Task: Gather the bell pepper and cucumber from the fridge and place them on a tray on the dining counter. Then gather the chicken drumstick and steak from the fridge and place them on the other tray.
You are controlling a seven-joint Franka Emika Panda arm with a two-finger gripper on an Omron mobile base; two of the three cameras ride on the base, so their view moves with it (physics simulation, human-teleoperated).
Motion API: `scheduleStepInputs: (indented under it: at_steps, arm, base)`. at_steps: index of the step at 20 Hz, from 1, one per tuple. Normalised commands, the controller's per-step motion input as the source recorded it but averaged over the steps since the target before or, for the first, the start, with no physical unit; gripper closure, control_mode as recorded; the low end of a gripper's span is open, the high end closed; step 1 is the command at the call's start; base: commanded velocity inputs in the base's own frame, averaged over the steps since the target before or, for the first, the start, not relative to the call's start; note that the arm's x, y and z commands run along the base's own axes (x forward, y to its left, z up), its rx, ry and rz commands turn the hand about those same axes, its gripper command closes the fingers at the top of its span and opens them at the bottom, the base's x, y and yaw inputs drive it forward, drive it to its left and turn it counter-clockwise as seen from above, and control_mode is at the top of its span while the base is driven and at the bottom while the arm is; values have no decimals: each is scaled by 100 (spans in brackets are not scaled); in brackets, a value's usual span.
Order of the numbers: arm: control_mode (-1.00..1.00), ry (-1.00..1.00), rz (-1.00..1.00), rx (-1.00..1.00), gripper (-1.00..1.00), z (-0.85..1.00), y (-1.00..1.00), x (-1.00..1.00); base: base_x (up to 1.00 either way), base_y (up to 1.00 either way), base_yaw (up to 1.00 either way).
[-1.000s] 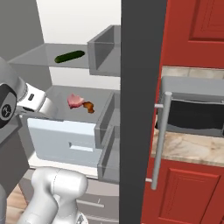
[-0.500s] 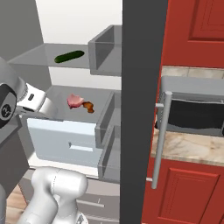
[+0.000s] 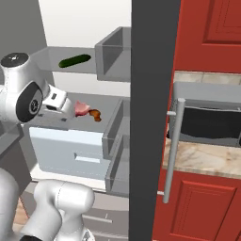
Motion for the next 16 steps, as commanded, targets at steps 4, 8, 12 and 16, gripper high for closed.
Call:
scheduleStepInputs:
  at_steps: [4,8,12,16]
  arm:
    - [-100,0,9,-5,-100,-23,-7,31]
    - [-100,0,9,-8,-100,-36,0,33]
    - [-100,0,7,-4,-100,-36,0,48]
    - [-100,0,6,0,-100,-20,-1,53]
  base:
    - [0,0,0]
    - [0,0,0]
    - [0,0,0]
    - [0,0,0]
